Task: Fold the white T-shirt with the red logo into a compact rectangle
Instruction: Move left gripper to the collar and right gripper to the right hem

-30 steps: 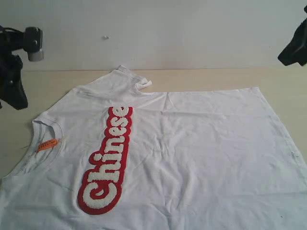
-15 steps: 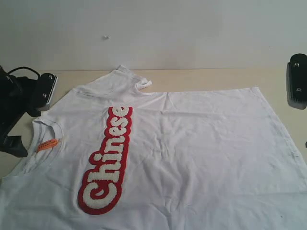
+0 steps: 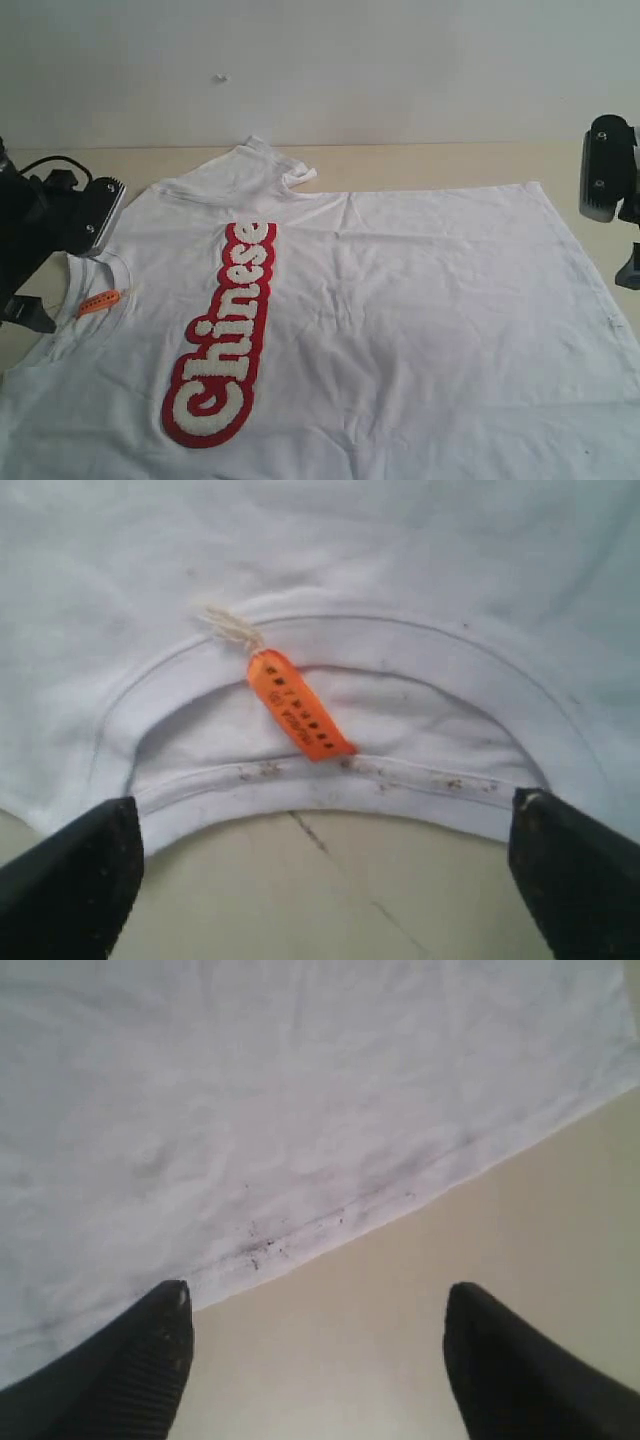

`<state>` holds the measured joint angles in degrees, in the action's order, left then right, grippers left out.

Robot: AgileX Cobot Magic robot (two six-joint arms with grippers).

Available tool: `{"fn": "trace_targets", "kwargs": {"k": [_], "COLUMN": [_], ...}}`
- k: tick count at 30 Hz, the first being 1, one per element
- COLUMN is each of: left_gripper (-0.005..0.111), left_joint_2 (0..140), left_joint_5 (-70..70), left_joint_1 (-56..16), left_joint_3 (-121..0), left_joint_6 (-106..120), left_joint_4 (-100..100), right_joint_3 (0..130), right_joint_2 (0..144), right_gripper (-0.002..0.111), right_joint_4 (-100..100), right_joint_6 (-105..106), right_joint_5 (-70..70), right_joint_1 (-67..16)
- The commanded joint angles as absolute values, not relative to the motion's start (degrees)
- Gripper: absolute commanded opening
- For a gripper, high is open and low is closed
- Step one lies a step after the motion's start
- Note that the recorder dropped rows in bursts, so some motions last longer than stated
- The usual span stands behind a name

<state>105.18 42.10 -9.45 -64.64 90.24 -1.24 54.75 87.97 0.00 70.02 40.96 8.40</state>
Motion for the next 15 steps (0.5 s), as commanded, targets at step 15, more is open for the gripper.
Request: {"fn": "trace_targets", "kwargs": {"k": [15], "left_gripper": [0.094], "left_joint_2": [115.56], "left_joint_5": [54.50], "left_joint_1": [-3.73], "left_joint_3": [-73.32], "left_joint_6": [92.44], "left_joint_4": [-11.49], "right_joint_3": [59.54], "right_joint_2": [94.66], "right_gripper": [0.064], "right_joint_4": [5.43], "right_joint_6": [77.93], "right_joint_5": [49.89], "right_joint_1": [8.67]}}
